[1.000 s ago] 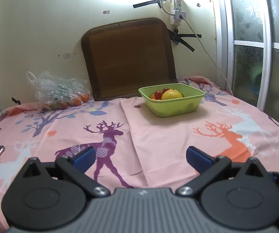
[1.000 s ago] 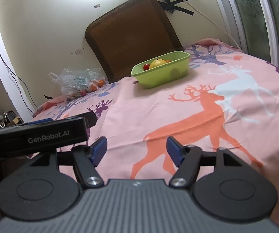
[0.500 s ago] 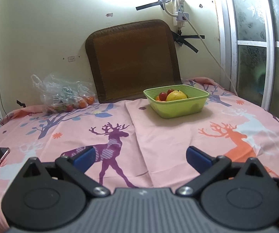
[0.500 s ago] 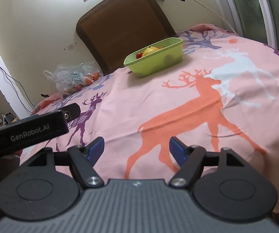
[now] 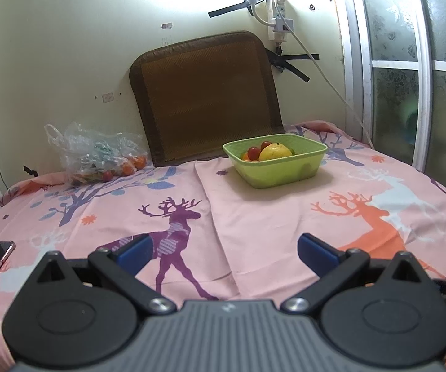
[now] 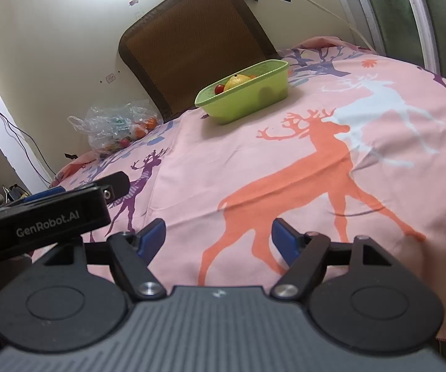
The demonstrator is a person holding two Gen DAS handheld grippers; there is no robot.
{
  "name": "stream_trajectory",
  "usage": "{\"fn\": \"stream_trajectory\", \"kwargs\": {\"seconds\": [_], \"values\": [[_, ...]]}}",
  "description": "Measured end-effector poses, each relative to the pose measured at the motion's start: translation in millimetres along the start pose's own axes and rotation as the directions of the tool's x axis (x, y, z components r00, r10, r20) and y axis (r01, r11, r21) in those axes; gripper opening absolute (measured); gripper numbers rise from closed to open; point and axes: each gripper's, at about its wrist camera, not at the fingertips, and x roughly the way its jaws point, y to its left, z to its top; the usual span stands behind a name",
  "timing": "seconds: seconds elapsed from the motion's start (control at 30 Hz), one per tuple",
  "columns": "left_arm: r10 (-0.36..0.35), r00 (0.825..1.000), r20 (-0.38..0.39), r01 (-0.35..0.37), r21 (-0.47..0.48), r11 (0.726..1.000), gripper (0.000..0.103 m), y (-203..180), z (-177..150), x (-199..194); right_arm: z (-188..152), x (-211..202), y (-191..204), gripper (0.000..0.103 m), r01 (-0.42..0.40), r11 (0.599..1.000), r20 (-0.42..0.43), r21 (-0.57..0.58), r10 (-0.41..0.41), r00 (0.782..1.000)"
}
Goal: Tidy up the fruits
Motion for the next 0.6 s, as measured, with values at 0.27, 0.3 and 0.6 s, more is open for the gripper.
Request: {"fn": "stream_trajectory", "kwargs": {"seconds": [0.27,0.3,0.6], "values": [[0.018,1.0,0.007,-0.018,-0.008,1.0,0.103,-0.2,2.0,0.5,1.1,-1.0,-3.9,0.078,0.002,1.0,0.003,0.01,-0.002,1.0],[0.019,1.0,0.007,-0.019,-0.011,1.0,0.103,-0.8,1.8,0.5,0.5,-1.2,-3.6,0.078,0.003,1.0,0.004,0.011,-0.003,1.0],[0.036,0.999,0.012,-0.036,0.002,0.999,0.103,-0.9,1.6,1.6,2.5,0.0,-6.3,0.078,0.003,1.0,0.009,0.01,-0.003,1.0]]}}
